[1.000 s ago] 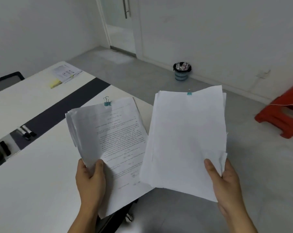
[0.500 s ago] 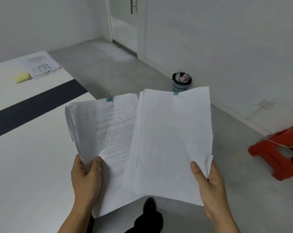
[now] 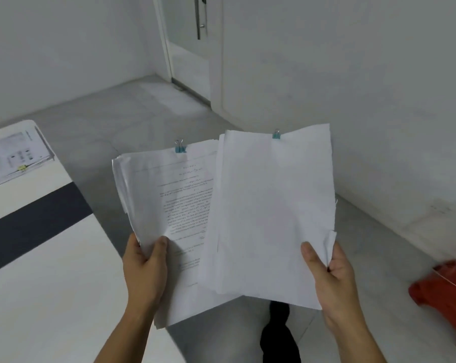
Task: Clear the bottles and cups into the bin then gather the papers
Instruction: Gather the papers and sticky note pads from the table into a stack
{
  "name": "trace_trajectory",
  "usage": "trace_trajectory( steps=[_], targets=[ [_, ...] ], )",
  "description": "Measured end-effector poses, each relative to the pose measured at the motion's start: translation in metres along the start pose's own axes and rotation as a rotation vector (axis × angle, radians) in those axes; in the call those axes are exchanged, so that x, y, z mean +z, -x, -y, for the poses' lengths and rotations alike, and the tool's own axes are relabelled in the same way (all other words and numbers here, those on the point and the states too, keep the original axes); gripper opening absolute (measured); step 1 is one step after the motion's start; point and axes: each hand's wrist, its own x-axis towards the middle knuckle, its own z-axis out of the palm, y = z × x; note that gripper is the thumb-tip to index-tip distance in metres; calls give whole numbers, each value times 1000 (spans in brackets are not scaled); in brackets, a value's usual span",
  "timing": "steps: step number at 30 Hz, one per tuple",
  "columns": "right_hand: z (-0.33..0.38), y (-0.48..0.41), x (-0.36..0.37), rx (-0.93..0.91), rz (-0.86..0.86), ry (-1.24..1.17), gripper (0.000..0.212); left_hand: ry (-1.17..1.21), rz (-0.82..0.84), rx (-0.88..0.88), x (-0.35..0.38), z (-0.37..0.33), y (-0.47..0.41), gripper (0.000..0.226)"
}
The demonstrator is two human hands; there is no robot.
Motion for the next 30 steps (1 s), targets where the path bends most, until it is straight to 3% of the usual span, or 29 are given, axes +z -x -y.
trace_trajectory(
  steps=[4,8,14,19,25,30],
  targets=[
    [-14,-118,26,40,117,-1,33,2,-91,-76,61,2,-64,27],
    [8,-241,73,102,312,13,29,17,-288,-80,90,-33,-121,27],
    [51,-375,205,80,677,32,31,8,-602,-137,92,-63,-206,18],
    [36,-445,331,66,897,99,31,54,-801,-211,88,-43,-298,18],
    [31,-519,476,115,961,131,26,129,-871,-276,74,-47,-447,18],
    [60,-588,600,92,990,95,25,116,-893,-215,41,-88,-574,25]
  ],
)
